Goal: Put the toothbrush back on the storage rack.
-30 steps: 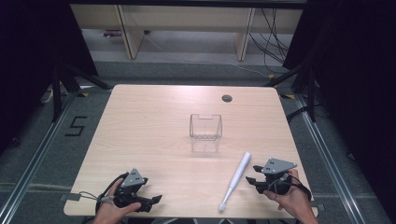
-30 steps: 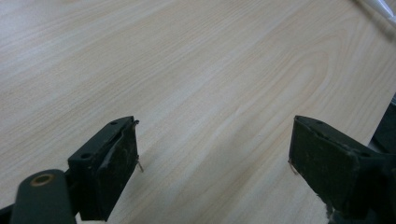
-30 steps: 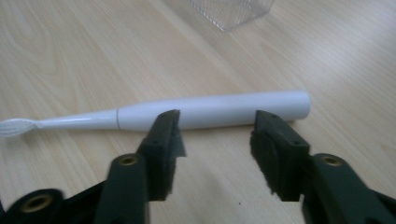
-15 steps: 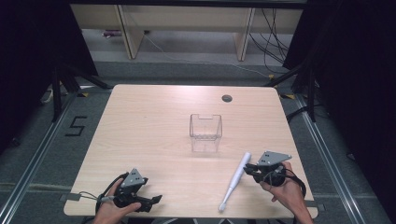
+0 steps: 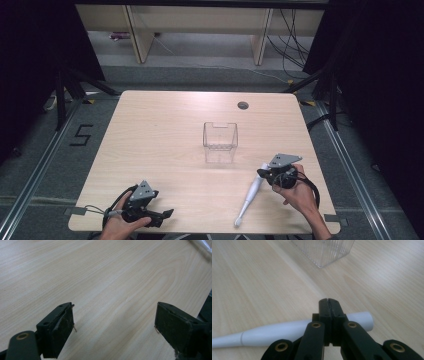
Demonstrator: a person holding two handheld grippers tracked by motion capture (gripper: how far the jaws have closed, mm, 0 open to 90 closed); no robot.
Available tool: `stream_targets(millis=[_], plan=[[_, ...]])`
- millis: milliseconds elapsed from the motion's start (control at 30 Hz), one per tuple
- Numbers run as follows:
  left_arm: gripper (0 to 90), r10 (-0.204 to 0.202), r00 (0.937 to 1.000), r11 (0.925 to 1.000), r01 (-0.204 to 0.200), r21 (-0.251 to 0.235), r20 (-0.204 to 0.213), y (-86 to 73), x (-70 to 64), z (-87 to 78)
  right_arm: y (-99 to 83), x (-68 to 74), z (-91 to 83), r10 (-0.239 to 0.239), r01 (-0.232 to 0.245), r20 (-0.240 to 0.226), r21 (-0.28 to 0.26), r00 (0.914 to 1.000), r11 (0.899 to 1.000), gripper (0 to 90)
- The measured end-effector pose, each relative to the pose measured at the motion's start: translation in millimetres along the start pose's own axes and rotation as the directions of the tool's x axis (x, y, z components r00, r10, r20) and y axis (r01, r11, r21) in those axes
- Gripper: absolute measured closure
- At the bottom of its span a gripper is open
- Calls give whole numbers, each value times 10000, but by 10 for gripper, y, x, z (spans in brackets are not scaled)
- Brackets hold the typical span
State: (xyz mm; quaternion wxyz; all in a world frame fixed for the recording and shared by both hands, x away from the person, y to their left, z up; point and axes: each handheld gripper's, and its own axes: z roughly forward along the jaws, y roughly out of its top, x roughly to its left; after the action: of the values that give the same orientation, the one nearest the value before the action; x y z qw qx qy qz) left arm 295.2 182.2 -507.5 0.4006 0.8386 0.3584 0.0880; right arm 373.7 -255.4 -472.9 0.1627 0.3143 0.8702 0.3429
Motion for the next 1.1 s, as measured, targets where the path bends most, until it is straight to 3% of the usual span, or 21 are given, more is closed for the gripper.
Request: stream_targets(millis=[200, 267, 400, 467, 567, 667, 733, 1100], plan=[[149, 94, 10000, 9999, -94, 55, 0, 3, 3, -9, 43, -94, 122, 222, -224, 65, 285, 9997, 9993, 900], [149, 125, 9999, 9999, -125, 95, 24, 2, 3, -11, 62, -126, 151, 16, -19, 100, 331, 9999, 9995, 900], [149, 72, 10000, 9999, -71, 76, -10, 3, 5, -6, 83, -159, 196, 300, -308, 158, 553, 9994, 9980, 900], [149, 85, 10000, 9999, -85, 60, 4, 3, 5, -9, 76, -194, 233, 90, -98, 184, 437, 9998, 9990, 900], [149, 65, 10000, 10000, -64, 55, -43, 1, 1, -5, 72, -190, 249, 278, -291, 244, 558, 9993, 9980, 900], [149, 131, 9999, 9999, -131, 87, 7, 4, 6, -12, 77, -195, 257, 176, -185, 126, 788, 9998, 9967, 900], [149, 86, 10000, 9999, -86, 62, 2, 2, 4, -9, 67, -194, 277, 149, -160, 171, 645, 9997, 9978, 900], [149, 96, 10000, 9999, -97, 67, 16, 2, 1, -10, 22, -201, 265, 431, -438, 96, 944, 9990, 9946, 900]])
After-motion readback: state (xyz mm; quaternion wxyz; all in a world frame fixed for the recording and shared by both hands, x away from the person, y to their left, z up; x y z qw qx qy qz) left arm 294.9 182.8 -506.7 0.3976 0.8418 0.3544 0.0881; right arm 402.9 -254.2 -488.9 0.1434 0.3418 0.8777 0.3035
